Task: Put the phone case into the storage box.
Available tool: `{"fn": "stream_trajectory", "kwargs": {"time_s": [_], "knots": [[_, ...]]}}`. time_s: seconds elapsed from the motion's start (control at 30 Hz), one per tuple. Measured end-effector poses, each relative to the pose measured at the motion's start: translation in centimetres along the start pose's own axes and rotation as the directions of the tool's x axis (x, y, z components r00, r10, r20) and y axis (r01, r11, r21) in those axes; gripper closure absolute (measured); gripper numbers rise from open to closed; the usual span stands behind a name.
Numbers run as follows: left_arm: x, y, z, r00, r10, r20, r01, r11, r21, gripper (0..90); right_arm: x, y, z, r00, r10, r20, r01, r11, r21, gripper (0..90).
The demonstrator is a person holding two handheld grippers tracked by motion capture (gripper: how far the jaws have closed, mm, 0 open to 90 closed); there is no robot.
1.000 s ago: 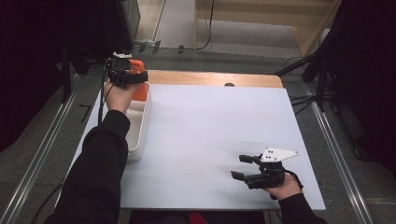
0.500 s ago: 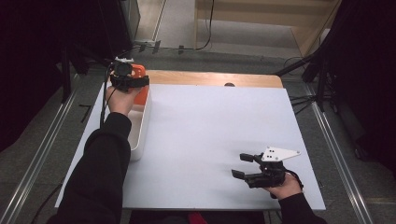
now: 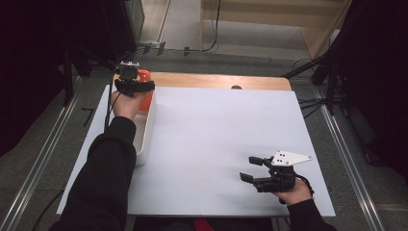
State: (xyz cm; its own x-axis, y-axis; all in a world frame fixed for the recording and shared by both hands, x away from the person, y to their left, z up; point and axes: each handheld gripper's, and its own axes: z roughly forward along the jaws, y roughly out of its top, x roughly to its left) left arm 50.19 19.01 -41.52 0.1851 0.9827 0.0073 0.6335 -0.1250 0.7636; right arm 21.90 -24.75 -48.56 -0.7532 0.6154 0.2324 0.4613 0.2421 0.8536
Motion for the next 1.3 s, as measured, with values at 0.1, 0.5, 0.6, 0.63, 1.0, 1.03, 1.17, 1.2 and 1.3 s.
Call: {"fn": "stream_trajectory", "kwargs": {"time_s": [0.1,0.5,0.6,0.63,1.0,1.03,1.17,1.2,1.3], "knots": [[-0.09,-0.06,0.07,1.0000,0.001,-0.004,-0.001,1.0000,0.004,15.0,0.00,0.01,-0.02,1.0000,0.002,0.000,-0.002,1.000,-0.001,26.2],[0.00,-0.13,0.21,0.9999,0.000,-0.014,0.000,0.9999,0.016,14.9,-0.06,0.05,-0.10,1.0000,0.001,0.009,-0.001,1.000,-0.013,26.2],[-0.02,-0.18,0.21,0.9998,0.009,-0.016,-0.009,0.9998,0.018,14.9,-0.10,0.05,-0.19,0.9999,0.008,0.011,-0.008,1.000,-0.018,26.2],[-0.02,-0.18,0.21,0.9999,0.008,-0.015,-0.008,0.9998,0.019,14.9,-0.11,0.05,-0.20,0.9999,0.008,0.011,-0.008,1.000,-0.018,26.2],[0.00,-0.28,0.32,0.9998,0.011,-0.019,-0.011,0.9992,0.038,14.9,-0.10,0.04,-0.12,1.0000,0.004,0.008,-0.004,1.000,-0.012,26.2],[0.00,-0.28,0.32,0.9998,0.008,-0.020,-0.007,0.9993,0.037,14.9,-0.10,0.03,-0.12,1.0000,0.002,0.008,-0.002,1.000,-0.012,26.2],[0.03,-0.29,0.32,0.9999,0.009,-0.014,-0.008,0.9988,0.048,14.9,-0.13,0.02,-0.19,0.9999,0.008,0.011,-0.008,1.000,-0.013,26.1],[0.03,-0.32,0.38,0.9999,0.006,-0.011,-0.006,0.9988,0.049,14.9,-0.15,0.01,-0.20,0.9999,0.009,0.012,-0.009,1.000,-0.014,26.2],[0.08,-0.40,0.50,1.0000,0.003,-0.008,-0.002,0.9980,0.063,14.7,-0.16,0.01,-0.22,0.9999,0.008,0.013,-0.008,1.000,-0.014,26.2]]}}
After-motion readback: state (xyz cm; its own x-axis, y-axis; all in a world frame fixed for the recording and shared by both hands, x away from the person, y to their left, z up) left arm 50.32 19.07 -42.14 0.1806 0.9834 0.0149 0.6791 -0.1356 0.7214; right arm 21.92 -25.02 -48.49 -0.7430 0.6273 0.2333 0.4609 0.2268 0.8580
